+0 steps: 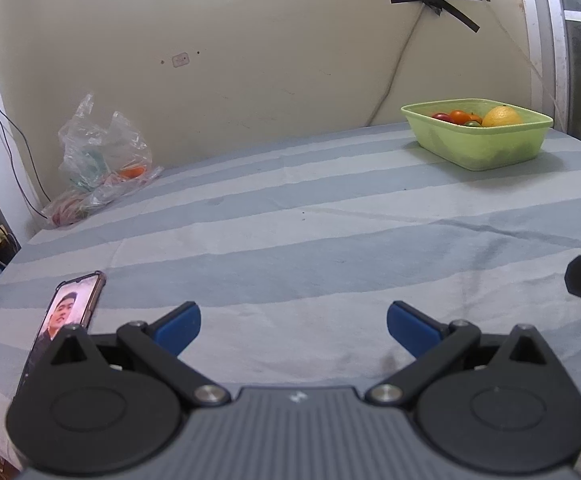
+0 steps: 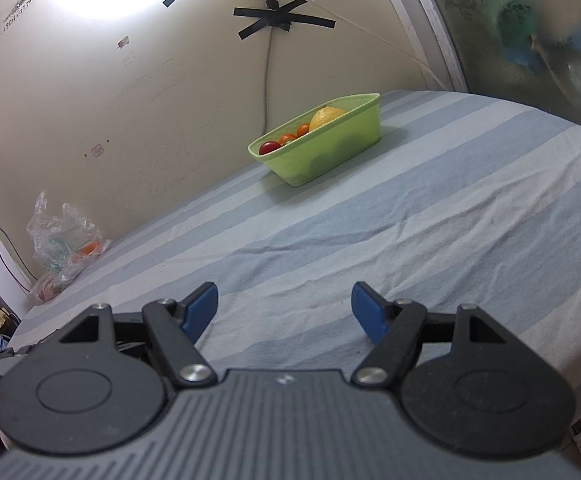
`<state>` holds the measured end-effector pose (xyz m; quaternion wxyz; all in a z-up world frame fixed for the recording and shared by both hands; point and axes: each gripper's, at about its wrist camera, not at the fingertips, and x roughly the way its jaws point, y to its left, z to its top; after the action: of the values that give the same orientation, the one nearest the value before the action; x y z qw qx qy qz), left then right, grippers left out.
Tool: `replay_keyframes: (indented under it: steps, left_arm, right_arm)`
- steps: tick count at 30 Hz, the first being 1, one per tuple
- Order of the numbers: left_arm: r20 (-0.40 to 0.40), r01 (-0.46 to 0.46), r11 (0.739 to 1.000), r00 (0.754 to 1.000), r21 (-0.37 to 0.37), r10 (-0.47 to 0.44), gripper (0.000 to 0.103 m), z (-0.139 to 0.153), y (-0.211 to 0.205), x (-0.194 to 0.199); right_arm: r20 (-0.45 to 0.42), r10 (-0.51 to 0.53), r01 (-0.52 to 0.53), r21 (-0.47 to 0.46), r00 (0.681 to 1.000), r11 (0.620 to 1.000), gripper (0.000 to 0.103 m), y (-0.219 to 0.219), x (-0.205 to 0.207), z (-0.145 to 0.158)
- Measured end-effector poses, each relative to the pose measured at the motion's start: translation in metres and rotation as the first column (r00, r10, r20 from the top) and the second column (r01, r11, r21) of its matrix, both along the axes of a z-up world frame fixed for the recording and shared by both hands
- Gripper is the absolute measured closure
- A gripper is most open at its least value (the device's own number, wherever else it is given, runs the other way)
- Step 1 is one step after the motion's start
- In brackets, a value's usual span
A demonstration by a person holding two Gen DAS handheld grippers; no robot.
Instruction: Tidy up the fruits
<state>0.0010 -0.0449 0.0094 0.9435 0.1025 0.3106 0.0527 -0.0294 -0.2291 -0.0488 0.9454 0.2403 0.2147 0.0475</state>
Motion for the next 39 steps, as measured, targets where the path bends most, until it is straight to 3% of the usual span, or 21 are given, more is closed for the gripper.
replay_keyframes:
  steps: [39]
  left_arm:
    - [-0.002, -0.003, 1.000, 1.000, 0.004, 0.003, 0.000, -0.0025, 0.0014, -0.0015]
  right_arm:
    - [-0.004, 0.005, -0.005, 0.005, 1.000, 1.000, 0.027, -0.0013, 0.0006, 0.0003]
